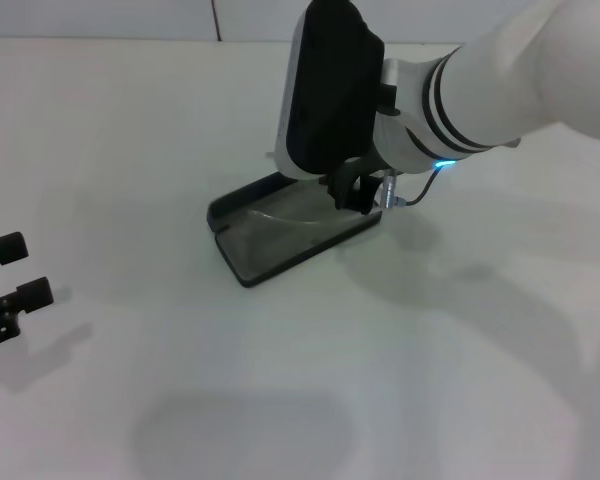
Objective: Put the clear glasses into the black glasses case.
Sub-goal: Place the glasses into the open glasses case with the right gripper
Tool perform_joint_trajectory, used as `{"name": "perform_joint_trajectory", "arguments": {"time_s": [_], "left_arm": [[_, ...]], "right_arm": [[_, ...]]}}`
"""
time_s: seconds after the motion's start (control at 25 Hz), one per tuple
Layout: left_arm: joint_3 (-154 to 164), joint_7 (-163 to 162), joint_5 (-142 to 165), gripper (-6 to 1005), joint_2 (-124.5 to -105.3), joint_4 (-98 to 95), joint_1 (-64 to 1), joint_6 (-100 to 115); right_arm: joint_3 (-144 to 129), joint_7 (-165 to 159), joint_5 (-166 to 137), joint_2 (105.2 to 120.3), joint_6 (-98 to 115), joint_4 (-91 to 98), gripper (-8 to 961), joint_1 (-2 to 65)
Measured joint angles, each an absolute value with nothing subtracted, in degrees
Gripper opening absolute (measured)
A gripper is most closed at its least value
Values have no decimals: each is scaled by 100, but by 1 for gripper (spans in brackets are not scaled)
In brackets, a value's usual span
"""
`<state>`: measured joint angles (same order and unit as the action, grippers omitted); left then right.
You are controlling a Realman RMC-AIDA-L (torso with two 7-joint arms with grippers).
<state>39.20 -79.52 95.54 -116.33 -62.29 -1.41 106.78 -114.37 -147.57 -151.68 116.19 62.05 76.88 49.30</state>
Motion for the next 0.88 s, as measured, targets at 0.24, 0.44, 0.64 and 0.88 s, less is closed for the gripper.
{"name": "perform_joint_trajectory", "arguments": {"time_s": [0.24,0.44,0.64,0.88], "left_arm": [[3919,-7954,9558,571,-11629,-6228,-132,10678],[3800,-7954,9649,571,-11649,-6223,-156,10683],[3788,-7955,9694,571,-11661,-6223,-162,10686],[3788,-7954,9698,570,-11663,-6224,-147,10697]], "right_arm": [[-11442,-14626,-15179,11619,6212,7885,110,4871],[-11495,-14513,-15174,11619,6217,7928,112,4853],[-11534,-14149,-15170,11618,6224,8064,115,4725],[-11624,-13384,-15321,11618,6279,8364,118,4571]]}}
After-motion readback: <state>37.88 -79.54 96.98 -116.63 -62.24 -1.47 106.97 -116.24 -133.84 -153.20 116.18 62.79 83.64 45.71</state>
